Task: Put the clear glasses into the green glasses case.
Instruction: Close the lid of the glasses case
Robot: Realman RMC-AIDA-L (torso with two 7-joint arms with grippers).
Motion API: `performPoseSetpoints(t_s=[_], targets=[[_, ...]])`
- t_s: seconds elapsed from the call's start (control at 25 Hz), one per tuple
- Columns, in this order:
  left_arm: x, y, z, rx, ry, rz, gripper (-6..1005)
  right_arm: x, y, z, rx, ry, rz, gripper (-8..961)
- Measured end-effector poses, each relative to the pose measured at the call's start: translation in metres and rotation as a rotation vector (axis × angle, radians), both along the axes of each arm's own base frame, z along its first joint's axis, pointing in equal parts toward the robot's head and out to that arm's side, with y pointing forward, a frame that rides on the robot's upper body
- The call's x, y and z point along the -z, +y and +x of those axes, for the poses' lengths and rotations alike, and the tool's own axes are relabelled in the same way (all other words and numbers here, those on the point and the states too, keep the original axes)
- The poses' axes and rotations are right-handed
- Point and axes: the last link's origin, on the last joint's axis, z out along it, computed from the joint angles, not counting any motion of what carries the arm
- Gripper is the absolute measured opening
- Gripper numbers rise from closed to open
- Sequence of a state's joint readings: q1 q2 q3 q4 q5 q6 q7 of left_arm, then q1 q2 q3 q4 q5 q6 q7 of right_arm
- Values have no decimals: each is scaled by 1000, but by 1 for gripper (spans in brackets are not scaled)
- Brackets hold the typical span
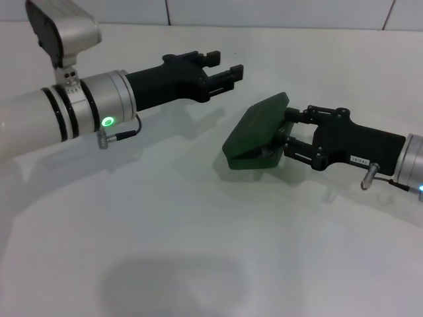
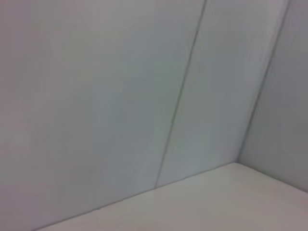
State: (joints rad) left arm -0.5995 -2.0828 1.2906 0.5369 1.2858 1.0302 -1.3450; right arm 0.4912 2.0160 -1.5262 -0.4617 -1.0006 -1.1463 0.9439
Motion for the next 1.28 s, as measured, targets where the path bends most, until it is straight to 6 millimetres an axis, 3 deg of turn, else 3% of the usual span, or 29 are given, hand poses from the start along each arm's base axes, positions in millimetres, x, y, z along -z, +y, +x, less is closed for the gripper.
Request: performPoseSetpoints(t_s=[0.08, 0.4, 0.64, 0.84, 1.28], targets=[[0, 0, 1, 7, 4, -4, 610, 1, 1, 0, 6, -1, 5, 403], [-1, 1, -3, -4, 15, -1, 610, -13, -4, -1, -8, 70, 0, 752], [-1, 2, -4, -6, 22, 3, 610, -37, -2, 3, 12, 100, -43, 843], [-2, 3, -2, -4, 24, 6, 610, -46, 9, 2, 92, 164, -46, 843], [-4, 3, -7, -7, 31, 9, 610, -53, 11, -13, 60, 253, -30, 843]])
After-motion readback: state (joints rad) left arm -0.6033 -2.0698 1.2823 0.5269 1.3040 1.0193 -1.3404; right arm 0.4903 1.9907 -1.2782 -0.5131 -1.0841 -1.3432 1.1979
